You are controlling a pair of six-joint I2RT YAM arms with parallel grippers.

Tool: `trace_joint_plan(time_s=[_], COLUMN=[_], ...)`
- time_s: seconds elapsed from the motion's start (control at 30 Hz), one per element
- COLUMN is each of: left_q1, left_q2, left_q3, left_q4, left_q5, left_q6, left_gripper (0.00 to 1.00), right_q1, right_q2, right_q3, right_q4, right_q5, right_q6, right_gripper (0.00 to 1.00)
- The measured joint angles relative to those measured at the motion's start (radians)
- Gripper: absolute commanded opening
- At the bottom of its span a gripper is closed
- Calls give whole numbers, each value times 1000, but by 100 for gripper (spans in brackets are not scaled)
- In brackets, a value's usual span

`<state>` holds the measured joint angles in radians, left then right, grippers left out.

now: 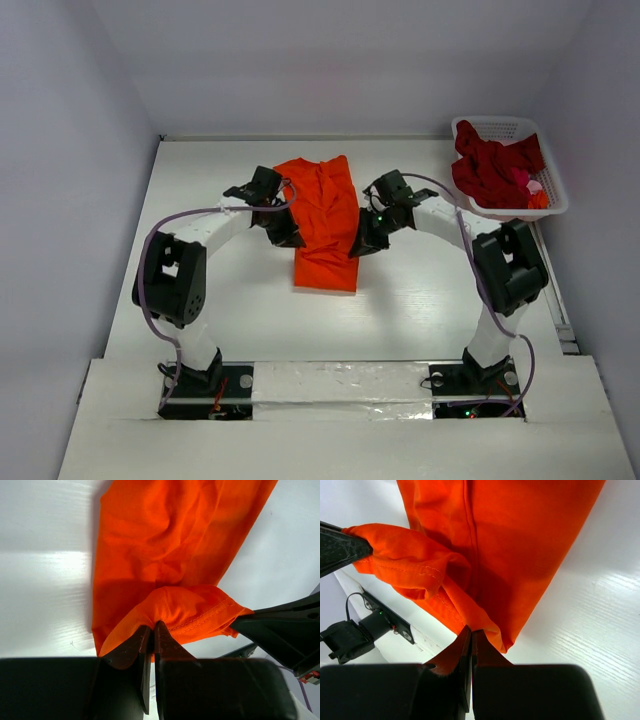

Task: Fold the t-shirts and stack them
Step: Fold the folded rectangular tshirt in 1/3 of the way

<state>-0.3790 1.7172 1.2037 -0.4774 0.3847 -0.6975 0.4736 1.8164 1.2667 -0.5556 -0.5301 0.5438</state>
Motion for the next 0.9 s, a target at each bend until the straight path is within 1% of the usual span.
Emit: trace_joint_plan(time_s=[0.57,0.9], left_q1=[32,41], left_q2=[61,140], left_q3=[45,122], left_q4=[-4,-2], left_q5=[9,19], left_q6=[22,34], left_gripper=[0,0], right_q1=[-37,-60], right_q2=[112,157], right_q3=[142,179], right_q4=[-40,-42], right_q5=[-5,-6], right_q6=[-24,-26], right_gripper=[0,0])
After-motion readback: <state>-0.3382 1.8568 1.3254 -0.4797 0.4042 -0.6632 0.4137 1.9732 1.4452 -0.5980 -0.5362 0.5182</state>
